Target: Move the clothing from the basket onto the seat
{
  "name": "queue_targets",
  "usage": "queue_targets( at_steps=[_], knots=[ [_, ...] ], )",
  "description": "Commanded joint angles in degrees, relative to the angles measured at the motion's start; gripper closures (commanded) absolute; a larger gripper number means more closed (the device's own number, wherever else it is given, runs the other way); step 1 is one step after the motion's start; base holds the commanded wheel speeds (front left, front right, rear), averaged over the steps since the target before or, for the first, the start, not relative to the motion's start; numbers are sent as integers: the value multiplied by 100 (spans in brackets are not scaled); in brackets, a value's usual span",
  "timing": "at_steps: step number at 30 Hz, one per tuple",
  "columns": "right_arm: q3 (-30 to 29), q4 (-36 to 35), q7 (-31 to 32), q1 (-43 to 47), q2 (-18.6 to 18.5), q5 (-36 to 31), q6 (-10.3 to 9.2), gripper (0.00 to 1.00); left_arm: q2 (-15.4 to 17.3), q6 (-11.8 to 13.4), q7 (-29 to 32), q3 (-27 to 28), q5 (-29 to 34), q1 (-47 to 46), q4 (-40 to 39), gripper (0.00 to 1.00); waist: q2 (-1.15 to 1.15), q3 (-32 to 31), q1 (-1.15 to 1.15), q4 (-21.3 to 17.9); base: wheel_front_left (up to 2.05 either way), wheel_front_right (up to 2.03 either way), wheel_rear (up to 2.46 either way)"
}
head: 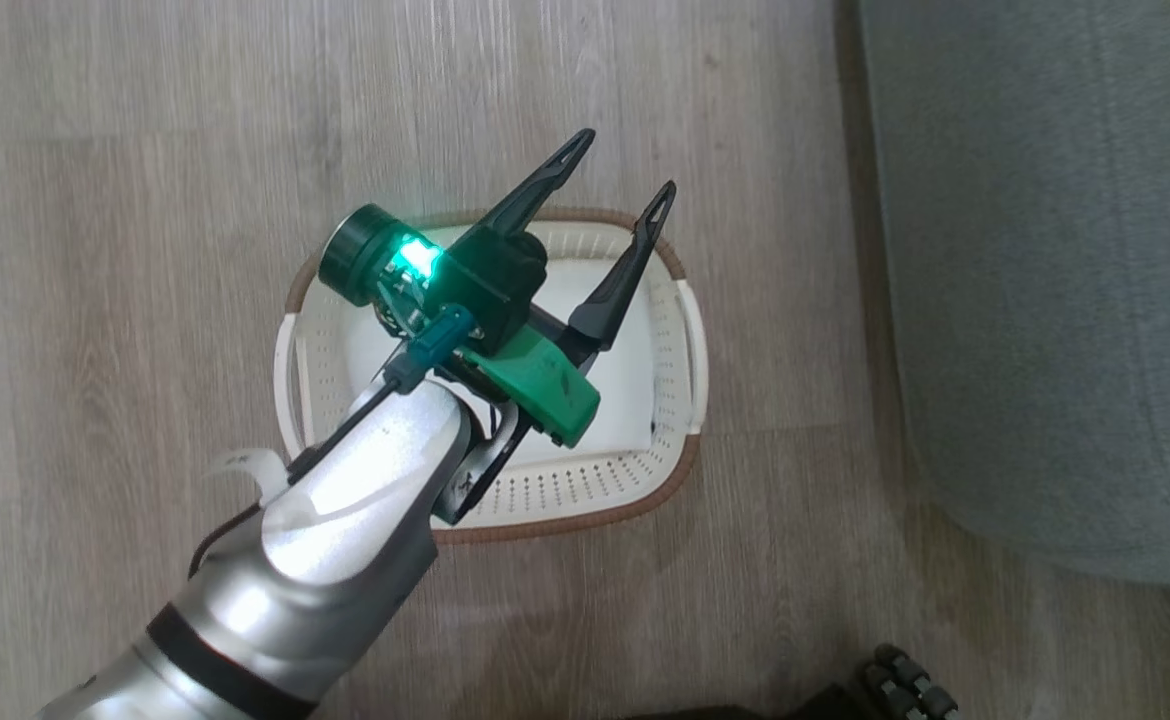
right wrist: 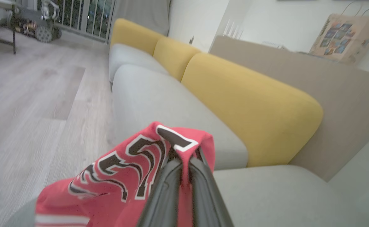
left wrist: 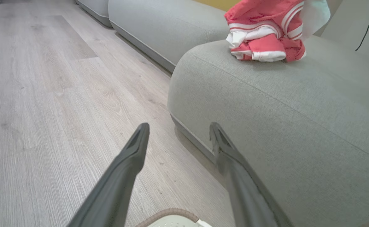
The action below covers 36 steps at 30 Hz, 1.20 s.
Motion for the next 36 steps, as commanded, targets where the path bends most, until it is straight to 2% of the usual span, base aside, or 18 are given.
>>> queue_targets(
  at_steps=[1, 9, 15, 17, 18, 19, 26, 36],
  knots=[
    [-67, -108, -48, 130, 4, -94, -2, 100, 111, 39, 29, 145, 70, -124, -212, 0, 0, 110, -1, 48, 0, 0, 0],
    [-671, 350, -74, 631, 505, -707, -2, 100, 147, 56, 101, 44, 83, -90, -242, 0, 0, 225, -1, 40, 0, 0, 0],
    [-831, 520, -78, 796, 751, -928, -2, 100, 149, 66, 92, 19, 42, -69, -193, 0, 0, 145, -1, -34, 0, 0, 0],
    [-821, 455, -78, 853, 844, -892, -2, 58, 146, 71, 72, 23, 18, -56, -170, 0, 0, 88, -1, -65, 0, 0, 0],
    [-792, 413, -78, 896, 883, -871, -2, 14, 145, 76, 56, 31, 2, -45, -161, 0, 0, 54, -1, -84, 0, 0, 0],
    [-741, 364, -79, 950, 920, -848, -2, 0, 144, 91, 32, 51, -16, -34, -155, 0, 0, 16, -1, -102, 0, 0, 0],
    [-278, -13, -79, 1437, 1074, -409, -2, 0, 106, 280, -156, 284, -182, 116, -80, 0, 0, -393, -1, -221, 0, 0, 0],
    [470, -534, -79, 2140, 1115, 224, -2, 0, -16, 484, -318, 678, -463, 572, 169, 0, 0, -1378, -1, -166, 0, 0, 0]
  ],
)
